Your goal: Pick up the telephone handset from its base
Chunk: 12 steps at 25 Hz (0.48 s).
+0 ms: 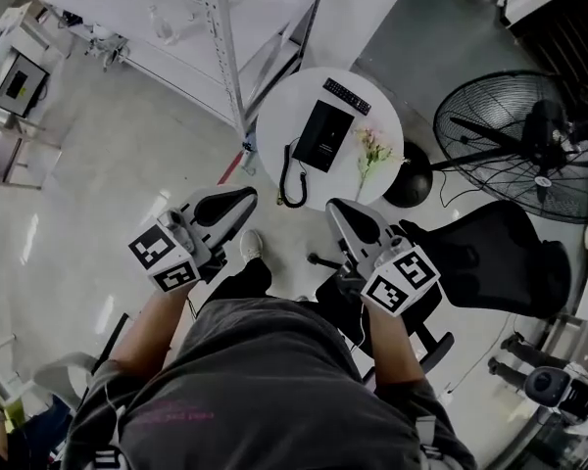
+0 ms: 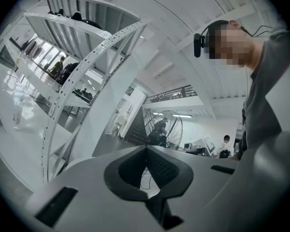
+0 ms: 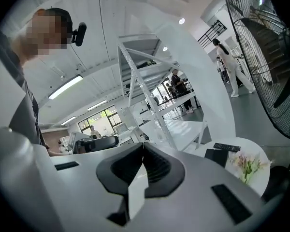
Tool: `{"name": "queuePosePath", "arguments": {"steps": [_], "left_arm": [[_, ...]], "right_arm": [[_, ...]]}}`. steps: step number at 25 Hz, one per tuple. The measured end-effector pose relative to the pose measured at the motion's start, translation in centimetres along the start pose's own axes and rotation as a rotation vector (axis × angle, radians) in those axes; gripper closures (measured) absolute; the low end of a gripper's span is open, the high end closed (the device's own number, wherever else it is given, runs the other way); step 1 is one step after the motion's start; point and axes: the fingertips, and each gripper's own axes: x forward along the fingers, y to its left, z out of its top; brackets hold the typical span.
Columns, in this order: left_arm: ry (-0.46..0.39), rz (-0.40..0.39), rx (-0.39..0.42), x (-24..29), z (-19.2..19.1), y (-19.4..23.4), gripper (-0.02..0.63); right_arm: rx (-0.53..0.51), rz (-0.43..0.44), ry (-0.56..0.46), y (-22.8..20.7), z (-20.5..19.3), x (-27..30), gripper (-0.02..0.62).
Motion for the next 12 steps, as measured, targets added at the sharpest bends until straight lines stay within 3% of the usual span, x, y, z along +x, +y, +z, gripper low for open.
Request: {"name": "queuePosePath", "arguments": {"steps": [12], "left_arm": [[0.048,-0.065,-0.030,1.7,1.6,6.4,0.592]], "right_arm": [[0.037,-0.071,0.000,-1.8,0.9,5.8,0.575]]}}
